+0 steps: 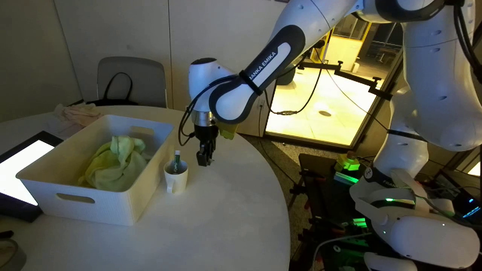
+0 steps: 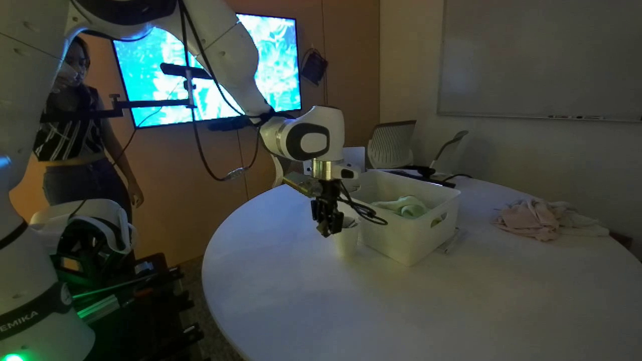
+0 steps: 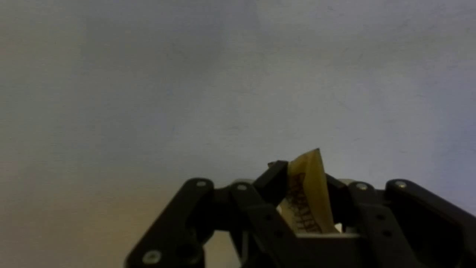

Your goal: Pick up the yellow towel put it in the basket, pick up a black masking tape put it in the cup, pick up the light yellow towel put it in the basket, pick up the marker put it in the cup, pick up the white-brown towel put it in the basket and pick up the object put it in the cup

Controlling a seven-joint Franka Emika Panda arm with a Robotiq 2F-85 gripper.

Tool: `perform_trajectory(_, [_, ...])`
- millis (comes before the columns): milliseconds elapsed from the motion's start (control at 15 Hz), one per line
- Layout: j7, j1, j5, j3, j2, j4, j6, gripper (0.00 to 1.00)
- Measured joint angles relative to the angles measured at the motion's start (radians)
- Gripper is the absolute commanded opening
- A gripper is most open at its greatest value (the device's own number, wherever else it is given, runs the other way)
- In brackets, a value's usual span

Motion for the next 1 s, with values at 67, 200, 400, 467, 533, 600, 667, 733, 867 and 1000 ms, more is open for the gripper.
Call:
perform_trajectory(67, [0.018,0.017,-0.013,-0.001,-0.012,-0.006,0.000,0.03])
perform_trajectory(200, [0.053,0.049,-0.037,-0.001,-0.034,-0.014,0.000,0.03])
perform_trajectory(400, [0.096,0.089,-0.070,-0.002,-0.056,-0.016,0.000,0.03])
perform_trajectory(467, [0.107,0.100,-0.078,-0.002,-0.062,-0.016,0.000,0.03])
perform_trajectory(533, [0.116,0.111,-0.085,-0.002,-0.067,-0.015,0.000,0.03])
perform_trajectory(600, [0.124,0.120,-0.091,-0.001,-0.069,-0.013,0.000,0.03])
perform_trajectory(667, [0.131,0.128,-0.095,-0.001,-0.069,-0.010,0.001,0.03])
perform_trajectory(733, [0.136,0.134,-0.097,-0.001,-0.069,-0.007,0.003,0.03])
perform_trajectory(867, [0.141,0.140,-0.097,-0.001,-0.066,0.000,0.014,0.03])
perform_trajectory(1000, [0.141,0.142,-0.098,0.000,-0.056,0.011,0.029,0.03])
